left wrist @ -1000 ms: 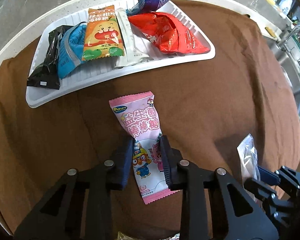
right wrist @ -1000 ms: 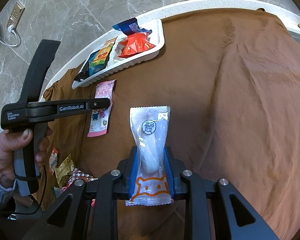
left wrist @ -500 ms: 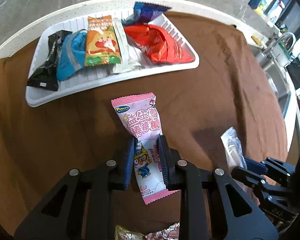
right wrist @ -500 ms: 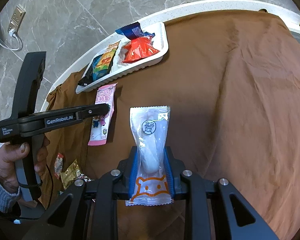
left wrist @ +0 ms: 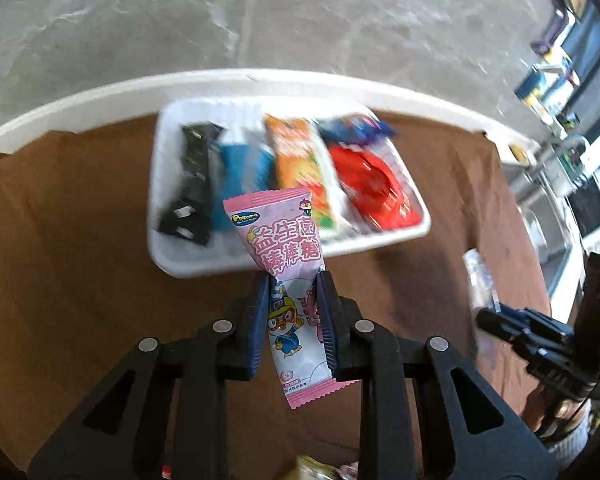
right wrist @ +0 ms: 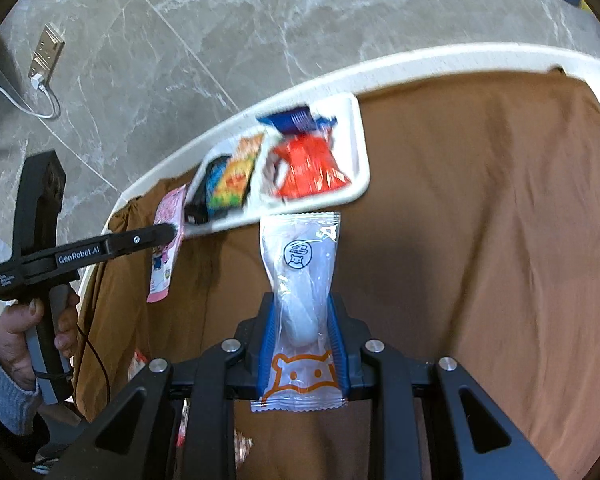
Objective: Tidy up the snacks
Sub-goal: 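Carry both packs to the white tray and open both tools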
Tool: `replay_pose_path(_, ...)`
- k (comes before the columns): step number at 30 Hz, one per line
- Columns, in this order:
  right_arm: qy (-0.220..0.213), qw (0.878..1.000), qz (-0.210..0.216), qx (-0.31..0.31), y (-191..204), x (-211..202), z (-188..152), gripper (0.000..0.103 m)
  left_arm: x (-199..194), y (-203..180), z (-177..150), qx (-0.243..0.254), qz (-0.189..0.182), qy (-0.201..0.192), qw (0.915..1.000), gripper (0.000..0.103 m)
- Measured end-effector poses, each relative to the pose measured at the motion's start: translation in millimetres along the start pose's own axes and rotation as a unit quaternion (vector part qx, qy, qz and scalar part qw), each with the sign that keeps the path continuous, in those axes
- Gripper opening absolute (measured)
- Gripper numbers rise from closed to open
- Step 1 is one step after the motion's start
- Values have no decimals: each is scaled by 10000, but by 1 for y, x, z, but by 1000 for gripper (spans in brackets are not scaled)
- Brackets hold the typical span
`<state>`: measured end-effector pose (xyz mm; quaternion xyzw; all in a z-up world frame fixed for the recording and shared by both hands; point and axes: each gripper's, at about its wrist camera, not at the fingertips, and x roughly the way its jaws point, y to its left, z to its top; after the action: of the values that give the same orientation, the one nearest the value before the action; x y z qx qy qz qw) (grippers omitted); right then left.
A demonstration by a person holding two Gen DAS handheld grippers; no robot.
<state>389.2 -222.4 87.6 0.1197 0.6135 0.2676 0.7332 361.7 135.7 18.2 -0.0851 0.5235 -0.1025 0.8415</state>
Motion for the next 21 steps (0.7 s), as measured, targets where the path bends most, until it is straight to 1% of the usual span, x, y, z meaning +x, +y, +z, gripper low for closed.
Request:
replay_pose_path(3, -72, 9999, -20, -88, 2, 6, 22, 27, -2, 20, 18, -44, 95, -116, 9999, 22)
replay_pose_path(9, -123, 9998, -91, -93, -6, 30, 65, 27, 11, 52, 51, -18, 194, -193, 9996, 22)
replay_pose_path(14, -95, 9998, -124, 119, -19, 56, 99, 27, 26, 64, 66, 66, 225, -199, 9995, 22)
replay_pose_path(18, -47, 9995, -213, 225, -29, 77, 118, 27, 39, 77, 79, 105, 242, -145, 9995, 22)
replay_pose_path(21, 57, 9992, -202, 331, -36, 93, 128, 27, 47, 84, 86, 154, 237, -98, 9996, 22)
